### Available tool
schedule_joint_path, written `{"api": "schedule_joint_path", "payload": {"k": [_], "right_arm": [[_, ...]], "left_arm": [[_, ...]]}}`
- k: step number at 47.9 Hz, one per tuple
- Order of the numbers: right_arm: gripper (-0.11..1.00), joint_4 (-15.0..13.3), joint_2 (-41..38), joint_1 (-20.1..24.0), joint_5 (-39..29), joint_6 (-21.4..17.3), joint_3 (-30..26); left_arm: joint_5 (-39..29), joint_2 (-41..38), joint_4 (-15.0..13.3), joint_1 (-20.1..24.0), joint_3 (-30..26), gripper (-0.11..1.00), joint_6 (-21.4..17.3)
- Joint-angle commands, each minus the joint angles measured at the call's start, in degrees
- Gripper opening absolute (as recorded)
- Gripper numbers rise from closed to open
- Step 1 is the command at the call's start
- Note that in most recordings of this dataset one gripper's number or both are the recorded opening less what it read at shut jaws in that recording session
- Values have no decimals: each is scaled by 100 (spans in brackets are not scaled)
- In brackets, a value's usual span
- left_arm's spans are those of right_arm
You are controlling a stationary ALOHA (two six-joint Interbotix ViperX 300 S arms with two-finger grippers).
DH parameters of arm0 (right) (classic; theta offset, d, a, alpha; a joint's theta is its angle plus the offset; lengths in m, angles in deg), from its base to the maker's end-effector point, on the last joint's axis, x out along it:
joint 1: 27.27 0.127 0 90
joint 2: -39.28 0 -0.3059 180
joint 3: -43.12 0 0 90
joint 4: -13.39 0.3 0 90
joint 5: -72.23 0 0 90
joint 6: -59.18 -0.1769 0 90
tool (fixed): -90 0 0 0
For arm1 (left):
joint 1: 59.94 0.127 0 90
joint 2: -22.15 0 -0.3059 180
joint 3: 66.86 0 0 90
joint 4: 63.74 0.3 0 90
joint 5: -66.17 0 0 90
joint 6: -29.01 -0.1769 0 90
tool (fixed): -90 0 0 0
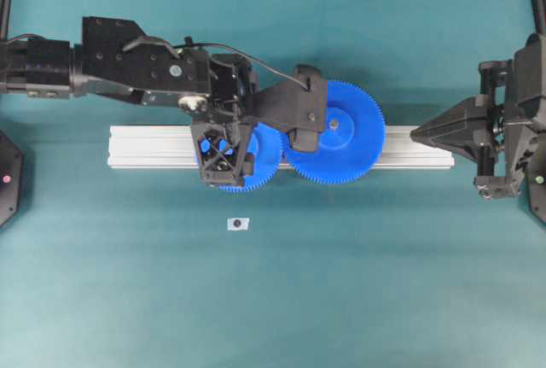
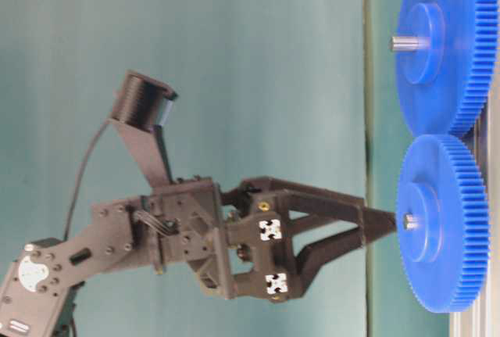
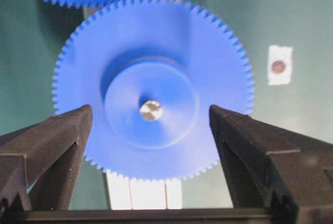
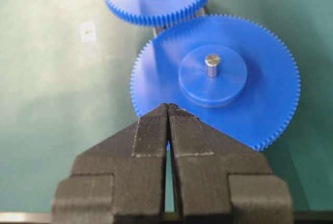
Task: Insert the small gear onto the shaft.
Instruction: 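Push the gear down onto the shaft and open the left gripper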
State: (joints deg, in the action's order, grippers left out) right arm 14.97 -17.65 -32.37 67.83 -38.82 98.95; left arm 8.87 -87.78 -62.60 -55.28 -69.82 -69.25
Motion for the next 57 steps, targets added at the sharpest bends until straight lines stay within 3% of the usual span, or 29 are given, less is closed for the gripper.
{"api": "schedule_joint_path", "payload": {"k": [1, 57], "right_arm": [[3, 9, -18, 26, 53, -53, -53], [3, 9, 26, 26, 53, -53, -53]], "left_arm": [[18, 158, 18, -18, -176, 86, 18], [-167, 492, 9, -123, -264, 86, 211]]}}
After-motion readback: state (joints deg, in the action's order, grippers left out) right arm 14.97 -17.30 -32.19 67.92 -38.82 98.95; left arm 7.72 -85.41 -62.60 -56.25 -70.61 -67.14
